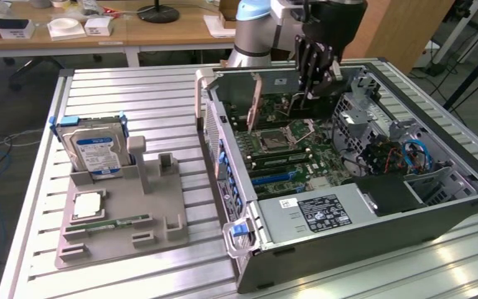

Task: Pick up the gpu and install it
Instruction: 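Insert the gpu into the slot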

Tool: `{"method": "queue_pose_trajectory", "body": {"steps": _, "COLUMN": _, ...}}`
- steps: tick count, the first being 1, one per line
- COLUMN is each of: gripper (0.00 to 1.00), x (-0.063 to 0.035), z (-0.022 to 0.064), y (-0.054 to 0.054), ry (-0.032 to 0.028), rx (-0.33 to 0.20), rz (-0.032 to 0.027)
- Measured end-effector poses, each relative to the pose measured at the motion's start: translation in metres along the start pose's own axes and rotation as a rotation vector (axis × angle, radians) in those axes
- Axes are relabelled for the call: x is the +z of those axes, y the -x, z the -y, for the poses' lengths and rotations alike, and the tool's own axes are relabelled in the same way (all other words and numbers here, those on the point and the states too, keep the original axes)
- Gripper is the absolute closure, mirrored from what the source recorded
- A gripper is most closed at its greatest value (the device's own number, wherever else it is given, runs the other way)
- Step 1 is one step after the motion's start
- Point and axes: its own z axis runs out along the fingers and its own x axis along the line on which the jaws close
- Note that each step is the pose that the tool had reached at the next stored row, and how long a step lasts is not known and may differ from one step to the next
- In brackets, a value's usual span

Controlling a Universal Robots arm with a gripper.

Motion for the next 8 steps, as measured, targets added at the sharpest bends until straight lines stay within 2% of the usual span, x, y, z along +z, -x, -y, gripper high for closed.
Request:
{"method": "queue_pose_trajectory", "body": {"steps": 3, "gripper": 0.74, "x": 0.0047, "z": 0.0, "y": 0.0, "ry": -0.0015, "rx": 0.0, "rz": 0.0}}
{"method": "queue_pose_trajectory", "body": {"steps": 8, "gripper": 0.74, "x": 0.0115, "z": -0.0008, "y": 0.0, "ry": -0.0111, "rx": 0.0, "rz": 0.0004}}
